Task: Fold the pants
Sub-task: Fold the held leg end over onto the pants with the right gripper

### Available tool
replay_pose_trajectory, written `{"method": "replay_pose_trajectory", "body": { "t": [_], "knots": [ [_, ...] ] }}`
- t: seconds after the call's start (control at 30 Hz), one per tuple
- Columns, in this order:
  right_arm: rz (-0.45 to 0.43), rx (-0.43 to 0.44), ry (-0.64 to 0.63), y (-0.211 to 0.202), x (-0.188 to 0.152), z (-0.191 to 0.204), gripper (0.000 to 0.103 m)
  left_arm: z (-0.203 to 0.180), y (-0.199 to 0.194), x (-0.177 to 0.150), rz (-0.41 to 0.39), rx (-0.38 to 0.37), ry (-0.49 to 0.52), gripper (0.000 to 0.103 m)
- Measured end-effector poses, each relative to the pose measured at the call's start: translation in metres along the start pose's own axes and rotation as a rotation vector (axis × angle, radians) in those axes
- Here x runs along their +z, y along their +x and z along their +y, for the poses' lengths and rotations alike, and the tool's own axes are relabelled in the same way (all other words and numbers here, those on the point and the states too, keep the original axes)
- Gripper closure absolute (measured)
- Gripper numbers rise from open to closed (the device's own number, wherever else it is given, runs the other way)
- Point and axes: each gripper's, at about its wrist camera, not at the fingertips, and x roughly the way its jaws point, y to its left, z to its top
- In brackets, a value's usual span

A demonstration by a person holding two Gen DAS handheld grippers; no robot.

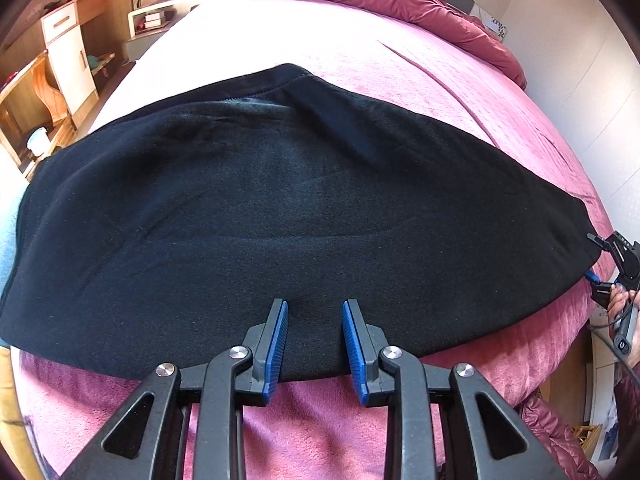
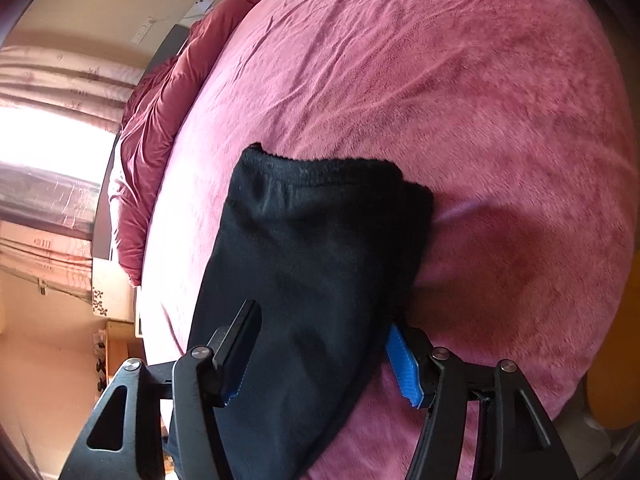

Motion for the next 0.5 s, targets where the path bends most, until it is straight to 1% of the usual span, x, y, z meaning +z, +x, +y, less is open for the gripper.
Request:
{"method": "replay_pose_trajectory", "body": {
  "t": [0.03, 0.07, 0.2, 0.3, 0.5],
  "knots": [
    [-0.002, -0.020, -0.008, 0.002, 0.001, 0.004, 0.064, 0.000, -0.002, 0.001, -0.007, 0.008, 0.001, 0.074],
    [0.001, -0.036, -0.023, 0.005, 0.002, 0.008, 0.077, -0.001, -0.006, 0.001, -0.018, 0.017, 0.004, 0.074],
    [-0.001, -0.064, -0.111, 0.003, -0.001, 0.030, 0.082, 0.002, -0.017, 0.002, -0.055, 0.035, 0.003, 0.074],
    [-0.004, -0.048, -0.153, -0.006, -0.003, 0.038, 0.083, 0.005, -0.021, 0.002, -0.062, 0.041, 0.005, 0.074],
    [-0.012, -0.014, -0.247, -0.023, -0.008, 0.063, 0.084, 0.004, -0.029, -0.003, -0.075, 0.027, 0.001, 0.074]
  ]
}}
